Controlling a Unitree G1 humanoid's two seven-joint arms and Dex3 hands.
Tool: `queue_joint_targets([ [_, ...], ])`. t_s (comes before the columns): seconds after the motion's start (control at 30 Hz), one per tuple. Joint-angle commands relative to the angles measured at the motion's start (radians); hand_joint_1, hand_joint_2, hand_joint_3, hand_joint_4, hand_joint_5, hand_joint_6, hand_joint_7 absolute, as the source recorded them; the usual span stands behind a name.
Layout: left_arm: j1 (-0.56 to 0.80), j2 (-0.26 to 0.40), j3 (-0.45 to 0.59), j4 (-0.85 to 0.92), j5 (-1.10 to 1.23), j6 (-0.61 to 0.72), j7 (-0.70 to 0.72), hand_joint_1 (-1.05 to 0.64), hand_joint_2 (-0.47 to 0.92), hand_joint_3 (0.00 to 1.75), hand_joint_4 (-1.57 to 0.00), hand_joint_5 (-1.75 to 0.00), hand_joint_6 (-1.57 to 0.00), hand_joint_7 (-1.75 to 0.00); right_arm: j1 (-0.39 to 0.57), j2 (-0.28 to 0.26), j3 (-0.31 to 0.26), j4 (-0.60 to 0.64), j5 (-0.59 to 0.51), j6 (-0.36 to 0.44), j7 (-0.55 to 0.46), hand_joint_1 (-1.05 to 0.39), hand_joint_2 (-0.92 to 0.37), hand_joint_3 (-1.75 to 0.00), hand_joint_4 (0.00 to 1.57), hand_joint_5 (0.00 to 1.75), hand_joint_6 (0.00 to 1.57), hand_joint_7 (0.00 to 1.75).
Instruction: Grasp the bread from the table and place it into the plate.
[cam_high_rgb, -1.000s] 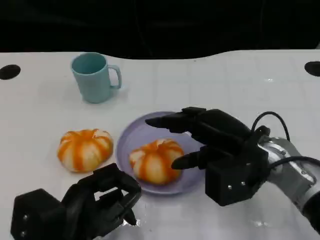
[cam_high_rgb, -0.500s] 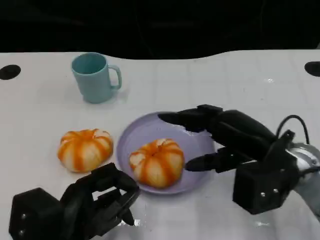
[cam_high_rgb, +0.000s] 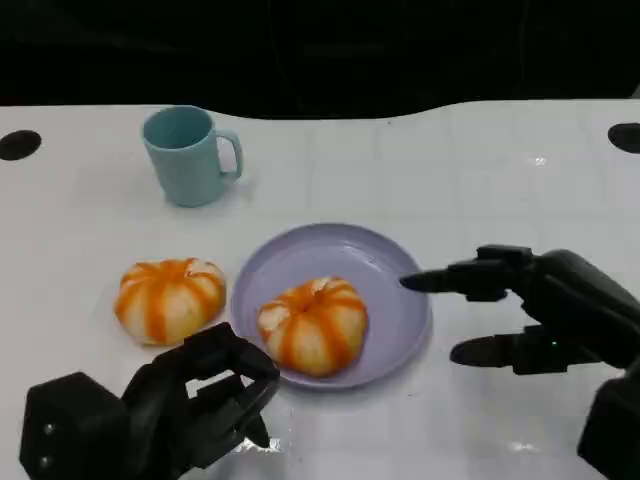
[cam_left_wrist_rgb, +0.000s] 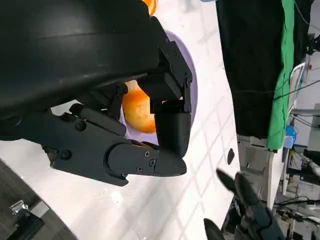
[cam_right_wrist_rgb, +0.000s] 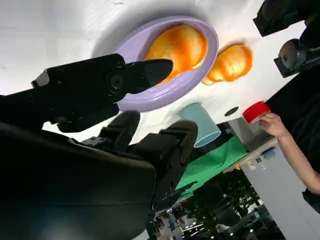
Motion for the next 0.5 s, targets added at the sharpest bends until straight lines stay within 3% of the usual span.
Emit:
queue_joint_targets([
  [0.03, 0.003, 0.009, 0.003, -0.001, 0.005, -0.010, 0.004, -0.50, 0.89, 0.33, -0.74, -1.75, -0.74, -1.39, 0.051, -0.040, -0.039, -0.051, 0.015, -0.004, 0.003, -0.11, -0.89, -0.10, 0.67, 1.09, 0.94, 0.23],
  [0.1, 0.001, 0.008, 0.003, -0.003, 0.006, -0.006, 0.007, -0.50, 0.89, 0.33, -0.73, -1.75, -0.74, -1.39, 0.070, -0.060, -0.047, -0.063, 0.018, -0.003, 0.019, -0.07, -0.87, -0.15, 0.72, 1.17, 0.99, 0.28],
  [0.13, 0.000, 0.008, 0.002, -0.003, 0.006, -0.005, 0.007, -0.51, 0.89, 0.33, -0.72, -1.75, -0.74, -1.38, 0.077, -0.068, -0.049, -0.066, 0.018, -0.002, 0.024, -0.05, -0.77, -0.34, 0.77, 1.20, 1.02, 0.33],
  [0.17, 0.000, 0.008, 0.002, -0.004, 0.007, -0.003, 0.008, -0.51, 0.89, 0.33, -0.72, -1.75, -0.74, -1.38, 0.083, -0.075, -0.051, -0.067, 0.014, -0.004, 0.026, -0.04, -0.62, -0.64, 0.80, 1.24, 1.04, 0.39],
  [0.3, 0.001, 0.008, 0.002, -0.007, 0.005, 0.001, 0.008, -0.51, 0.89, 0.33, -0.72, -1.75, -0.74, -1.38, 0.099, -0.091, -0.043, -0.049, -0.008, -0.020, 0.022, -0.02, -0.37, -1.21, 0.90, 1.49, 1.09, 0.64],
  [0.5, 0.002, 0.011, 0.004, -0.009, 0.001, 0.003, 0.005, -0.51, 0.88, 0.34, -0.73, -1.75, -0.74, -1.38, 0.117, -0.087, -0.034, -0.023, -0.062, -0.033, -0.011, -0.03, -0.37, -1.27, 0.89, 1.66, 1.00, 1.00],
])
